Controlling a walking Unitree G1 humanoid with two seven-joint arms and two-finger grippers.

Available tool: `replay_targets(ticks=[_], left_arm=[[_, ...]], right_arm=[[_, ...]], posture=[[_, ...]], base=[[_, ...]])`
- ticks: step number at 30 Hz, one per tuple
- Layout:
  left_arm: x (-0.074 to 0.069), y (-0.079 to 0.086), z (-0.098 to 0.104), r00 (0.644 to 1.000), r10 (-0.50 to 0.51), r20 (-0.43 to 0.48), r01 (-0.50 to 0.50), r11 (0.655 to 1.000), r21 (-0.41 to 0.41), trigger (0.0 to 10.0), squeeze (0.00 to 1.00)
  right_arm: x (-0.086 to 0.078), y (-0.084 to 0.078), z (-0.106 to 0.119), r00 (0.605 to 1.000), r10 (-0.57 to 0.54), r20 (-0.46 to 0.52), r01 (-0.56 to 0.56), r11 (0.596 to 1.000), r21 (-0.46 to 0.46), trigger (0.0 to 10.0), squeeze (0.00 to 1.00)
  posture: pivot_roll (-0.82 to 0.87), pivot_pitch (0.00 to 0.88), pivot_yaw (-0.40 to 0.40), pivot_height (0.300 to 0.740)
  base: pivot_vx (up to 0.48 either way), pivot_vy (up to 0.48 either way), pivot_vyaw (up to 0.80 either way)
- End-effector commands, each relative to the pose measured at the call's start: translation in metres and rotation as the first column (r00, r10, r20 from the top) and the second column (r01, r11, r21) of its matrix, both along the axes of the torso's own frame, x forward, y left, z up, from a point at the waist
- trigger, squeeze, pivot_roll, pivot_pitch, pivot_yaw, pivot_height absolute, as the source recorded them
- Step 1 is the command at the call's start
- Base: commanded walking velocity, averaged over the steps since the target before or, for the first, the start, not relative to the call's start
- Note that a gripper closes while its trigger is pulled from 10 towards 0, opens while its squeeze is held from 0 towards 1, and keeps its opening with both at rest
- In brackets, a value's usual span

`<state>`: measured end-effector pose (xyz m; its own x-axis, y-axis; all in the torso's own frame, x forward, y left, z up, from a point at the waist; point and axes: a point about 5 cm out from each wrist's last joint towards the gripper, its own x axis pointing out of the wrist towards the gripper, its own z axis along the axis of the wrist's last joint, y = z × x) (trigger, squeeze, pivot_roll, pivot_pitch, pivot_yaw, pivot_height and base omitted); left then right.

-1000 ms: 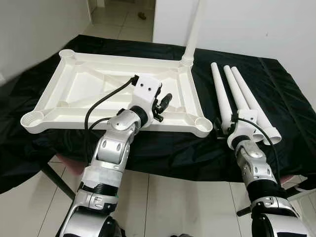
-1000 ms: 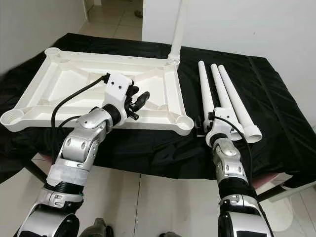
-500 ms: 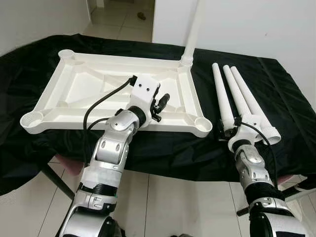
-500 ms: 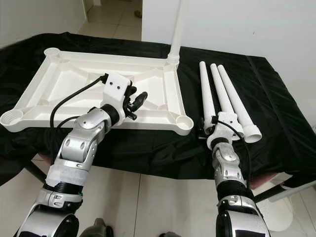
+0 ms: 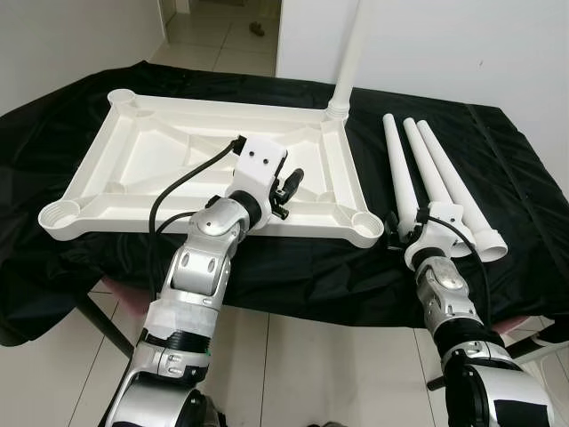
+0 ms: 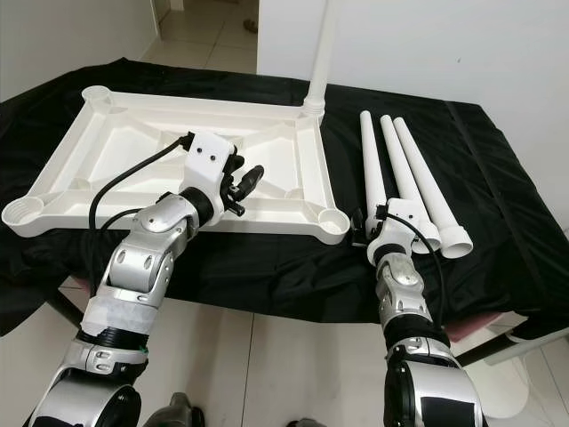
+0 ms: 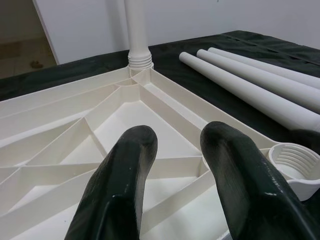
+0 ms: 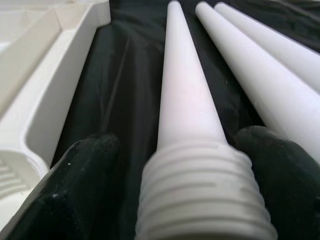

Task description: Building children table

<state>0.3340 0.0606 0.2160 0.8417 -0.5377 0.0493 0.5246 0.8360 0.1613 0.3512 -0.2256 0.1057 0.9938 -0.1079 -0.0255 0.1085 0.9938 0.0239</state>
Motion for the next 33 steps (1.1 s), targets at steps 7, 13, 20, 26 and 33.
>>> replay_targets(ticks=[7, 13, 20, 26, 33], left_arm=[[0.001, 0.006, 0.005, 0.991, 0.123, 0.046, -0.123, 0.992, -0.008, 10.0, 0.0], [0.0, 0.006, 0.006, 0.991, 0.123, 0.052, -0.122, 0.992, -0.009, 10.0, 0.0], [-0.001, 0.003, 0.006, 0.996, 0.078, 0.044, -0.077, 0.997, -0.013, 10.0, 0.0], [-0.004, 0.002, 0.007, 0.999, 0.033, 0.019, -0.032, 0.998, -0.057, 10.0, 0.0], [-0.003, 0.005, 0.005, 0.999, 0.049, 0.006, -0.049, 0.997, -0.058, 10.0, 0.0]], right_arm=[[-0.005, -0.004, -0.013, 0.999, -0.025, -0.046, 0.025, 1.0, 0.002, 10.0, 0.0], [-0.006, -0.006, -0.016, 0.998, -0.031, -0.048, 0.032, 0.999, 0.003, 10.0, 0.0], [-0.007, -0.009, -0.017, 0.997, -0.054, -0.05, 0.055, 0.998, 0.022, 0.2, 0.0], [-0.009, -0.014, -0.025, 0.988, -0.102, -0.115, 0.113, 0.989, 0.094, 0.0, 0.0], [-0.007, -0.012, -0.02, 0.993, -0.094, -0.065, 0.101, 0.99, 0.104, 0.0, 0.0]], posture=[[0.15, 0.033, -0.032, 0.74], [0.15, 0.034, -0.028, 0.74], [0.15, 0.034, -0.024, 0.74], [0.16, 0.035, -0.021, 0.74], [0.15, 0.035, -0.02, 0.74]], base=[[0.0, 0.0, 0.0], [0.0, 0.0, 0.0], [0.0, 0.0, 0.0], [0.0, 0.0, 0.0], [0.0, 0.0, 0.0]])
